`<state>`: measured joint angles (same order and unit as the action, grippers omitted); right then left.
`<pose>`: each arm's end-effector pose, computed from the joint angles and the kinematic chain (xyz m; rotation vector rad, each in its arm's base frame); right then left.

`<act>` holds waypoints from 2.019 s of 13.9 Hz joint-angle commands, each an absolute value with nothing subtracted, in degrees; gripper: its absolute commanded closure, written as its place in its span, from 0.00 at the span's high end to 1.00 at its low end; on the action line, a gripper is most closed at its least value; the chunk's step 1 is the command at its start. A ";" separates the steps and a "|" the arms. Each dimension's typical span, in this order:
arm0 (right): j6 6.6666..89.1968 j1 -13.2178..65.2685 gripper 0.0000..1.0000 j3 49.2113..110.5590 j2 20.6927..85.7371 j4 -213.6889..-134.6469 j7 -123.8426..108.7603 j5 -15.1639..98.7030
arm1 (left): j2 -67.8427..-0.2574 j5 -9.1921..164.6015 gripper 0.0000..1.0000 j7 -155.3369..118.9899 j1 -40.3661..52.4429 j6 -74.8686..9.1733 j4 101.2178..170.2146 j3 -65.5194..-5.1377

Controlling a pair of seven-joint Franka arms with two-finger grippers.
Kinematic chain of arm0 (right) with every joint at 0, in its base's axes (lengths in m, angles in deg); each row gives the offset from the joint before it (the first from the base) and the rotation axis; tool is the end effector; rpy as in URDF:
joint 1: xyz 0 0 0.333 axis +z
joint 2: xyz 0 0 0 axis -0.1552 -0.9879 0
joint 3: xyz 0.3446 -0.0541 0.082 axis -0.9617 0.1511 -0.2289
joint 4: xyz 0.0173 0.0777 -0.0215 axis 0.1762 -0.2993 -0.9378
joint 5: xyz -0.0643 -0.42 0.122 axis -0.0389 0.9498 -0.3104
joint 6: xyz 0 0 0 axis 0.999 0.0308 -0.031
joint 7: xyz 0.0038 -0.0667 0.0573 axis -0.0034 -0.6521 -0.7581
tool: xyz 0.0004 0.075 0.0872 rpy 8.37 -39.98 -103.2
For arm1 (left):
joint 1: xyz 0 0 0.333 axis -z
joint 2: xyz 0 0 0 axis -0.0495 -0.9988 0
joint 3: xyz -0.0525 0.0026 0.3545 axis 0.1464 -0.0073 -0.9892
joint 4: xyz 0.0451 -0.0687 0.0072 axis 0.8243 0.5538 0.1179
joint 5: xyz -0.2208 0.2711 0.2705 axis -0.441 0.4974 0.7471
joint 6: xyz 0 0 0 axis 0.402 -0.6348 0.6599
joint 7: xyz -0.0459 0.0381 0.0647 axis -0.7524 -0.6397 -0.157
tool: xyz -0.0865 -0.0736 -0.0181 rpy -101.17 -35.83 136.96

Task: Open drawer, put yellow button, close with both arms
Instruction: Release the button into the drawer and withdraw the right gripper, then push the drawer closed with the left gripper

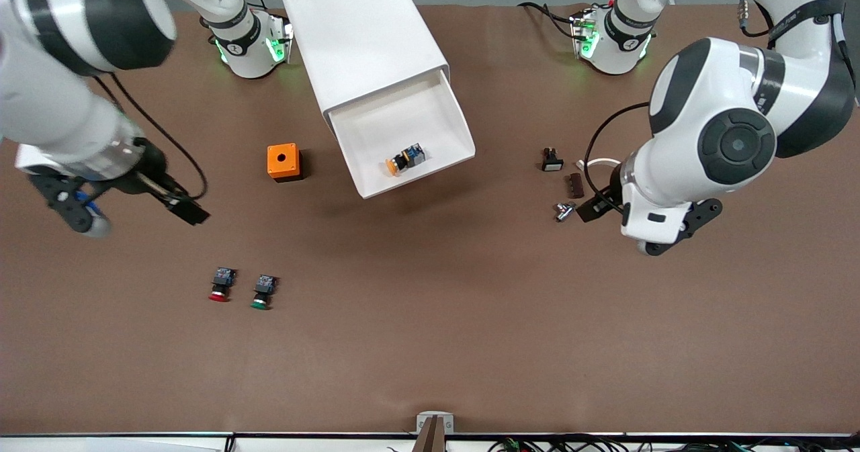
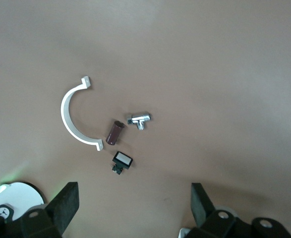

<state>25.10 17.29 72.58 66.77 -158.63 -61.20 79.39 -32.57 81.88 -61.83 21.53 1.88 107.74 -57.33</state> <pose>0.6582 0.1155 0.6136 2.9560 -1.0295 -0.0117 0.6674 -0.2723 0.5335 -2.9343 -0.7663 0.3426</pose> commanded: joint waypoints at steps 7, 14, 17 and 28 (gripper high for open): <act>14.93 3.13 1.00 71.44 71.05 -156.97 -31.75 73.34 | -31.98 83.36 0.99 -66.98 24.05 -12.15 116.50 -46.54; 16.42 1.11 1.00 71.27 76.06 -160.31 -15.40 76.06 | -38.21 83.79 0.99 -79.49 31.87 -26.06 118.18 -46.54; 17.65 -0.38 1.00 69.00 77.90 -162.41 -11.09 79.22 | -39.98 85.37 0.99 -79.49 34.69 -27.30 118.18 -46.54; 24.24 0.21 1.00 68.89 82.57 -170.07 -10.29 78.88 | -41.12 85.73 0.99 -87.65 43.39 -25.64 120.12 -43.21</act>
